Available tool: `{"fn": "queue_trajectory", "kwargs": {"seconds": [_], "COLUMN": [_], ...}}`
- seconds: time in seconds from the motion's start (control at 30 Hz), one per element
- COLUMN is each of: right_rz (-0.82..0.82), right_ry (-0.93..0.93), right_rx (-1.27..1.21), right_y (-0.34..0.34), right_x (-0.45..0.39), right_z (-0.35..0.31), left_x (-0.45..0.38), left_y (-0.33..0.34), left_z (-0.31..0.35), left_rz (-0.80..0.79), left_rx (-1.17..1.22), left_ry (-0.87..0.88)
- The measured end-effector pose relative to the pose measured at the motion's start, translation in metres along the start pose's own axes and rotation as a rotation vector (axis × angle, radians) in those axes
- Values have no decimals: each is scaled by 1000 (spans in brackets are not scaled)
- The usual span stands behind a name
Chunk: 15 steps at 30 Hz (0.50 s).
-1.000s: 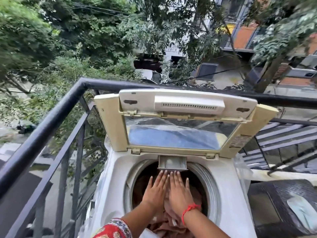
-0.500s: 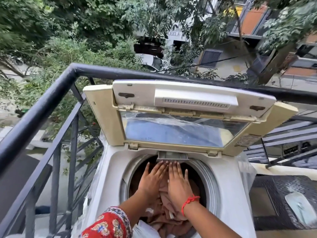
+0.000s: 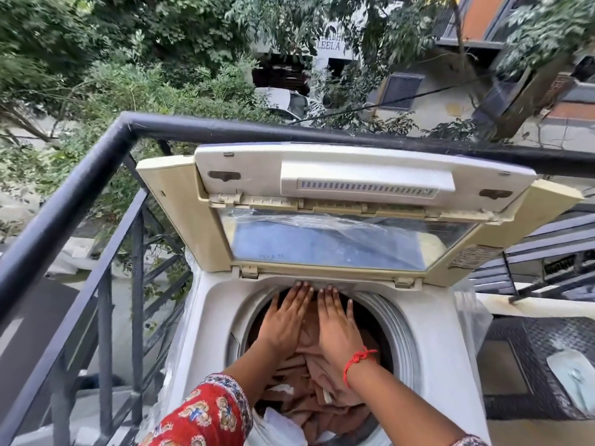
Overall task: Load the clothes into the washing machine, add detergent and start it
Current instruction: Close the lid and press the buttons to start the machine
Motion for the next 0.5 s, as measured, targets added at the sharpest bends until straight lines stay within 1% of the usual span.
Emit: {"fn": "queue_trajectory", "kwargs": {"seconds": [0.1, 0.17, 0.3, 0.4, 0.43, 0.5], "right_rz": [-22, -84, -138, -164, -137, -11], "right_ry": [-17, -20, -38, -69, -76, -68], "right_rx": [-14, -60, -146, -173, -202, -254], "right_y": [-4, -7, -22, -42, -51, -76], "right_x": [2, 1, 1, 0, -1, -1], "right_z": [-4, -7, -7, -4, -1, 4], "left_x": [-3, -3, -2, 0, 2, 8], "left_y": [4, 2, -1, -6, -9, -20], "left_z": [0, 3, 9, 12, 14, 20], "left_rz": [-63, -92, -91, -118, -123, -85], "left_rx": [-22, 11, 136, 151, 163, 252], "left_ry": [1, -10, -53, -80, -88, -72]}}
Point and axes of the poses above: each hand's wrist, its own x-axis away from the middle knuckle, its own y-axis out of the palm, z = x × y, the point moved 3 cm from there along -x, towards the middle knuckle, and after that the axes turned 1 degree about -y, right-handed, at the moved point
